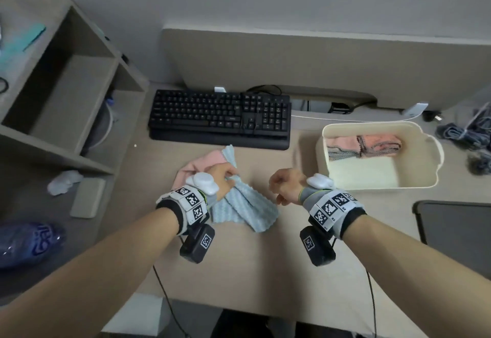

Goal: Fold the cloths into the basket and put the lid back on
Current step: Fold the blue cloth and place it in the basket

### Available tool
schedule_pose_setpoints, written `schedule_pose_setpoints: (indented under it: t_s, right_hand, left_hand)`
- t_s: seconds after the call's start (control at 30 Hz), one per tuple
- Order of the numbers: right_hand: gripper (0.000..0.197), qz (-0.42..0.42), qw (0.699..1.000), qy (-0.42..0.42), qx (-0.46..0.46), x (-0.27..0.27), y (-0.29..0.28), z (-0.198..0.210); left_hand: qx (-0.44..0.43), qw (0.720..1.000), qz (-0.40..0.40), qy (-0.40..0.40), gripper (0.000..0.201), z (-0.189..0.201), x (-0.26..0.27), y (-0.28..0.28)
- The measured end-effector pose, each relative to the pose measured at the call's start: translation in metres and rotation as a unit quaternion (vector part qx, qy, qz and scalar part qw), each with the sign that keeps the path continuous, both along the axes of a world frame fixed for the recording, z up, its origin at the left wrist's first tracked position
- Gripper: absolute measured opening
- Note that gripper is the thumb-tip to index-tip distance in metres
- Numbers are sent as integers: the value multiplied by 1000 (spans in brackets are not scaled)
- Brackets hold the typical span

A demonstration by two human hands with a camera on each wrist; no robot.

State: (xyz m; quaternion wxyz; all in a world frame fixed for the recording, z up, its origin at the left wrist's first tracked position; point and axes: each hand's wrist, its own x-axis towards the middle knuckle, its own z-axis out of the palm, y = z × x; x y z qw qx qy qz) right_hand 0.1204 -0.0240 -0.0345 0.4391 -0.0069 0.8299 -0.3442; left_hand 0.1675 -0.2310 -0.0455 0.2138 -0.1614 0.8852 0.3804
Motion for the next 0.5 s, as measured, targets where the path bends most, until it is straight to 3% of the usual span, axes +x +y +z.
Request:
schedule_pose_setpoints:
  t_s: [0.1, 0.17, 0.27, 0.4, 0.5]
  right_hand:
    - [9, 1, 999, -21, 39, 14, -16, -16]
    - [24, 16, 998, -23, 63, 22, -28, -31]
    - [28, 65, 993, -4, 94, 33, -42, -42]
    - [11, 72, 991, -36, 111, 45, -57, -44]
    - [13, 45, 997, -33, 62, 50, -59, -43]
  left_hand:
    - [-50, 994, -86, -33, 41, -13, 16, -10]
    - [-58, 988, -125, -64, 49, -20, 22, -16]
    - [-56, 983, -152, -92, 57, -28, 33, -17]
    - [-51, 979, -170, -99, 66, -35, 33, -21]
    - [-69, 979, -172, -87, 74, -38, 28, -20]
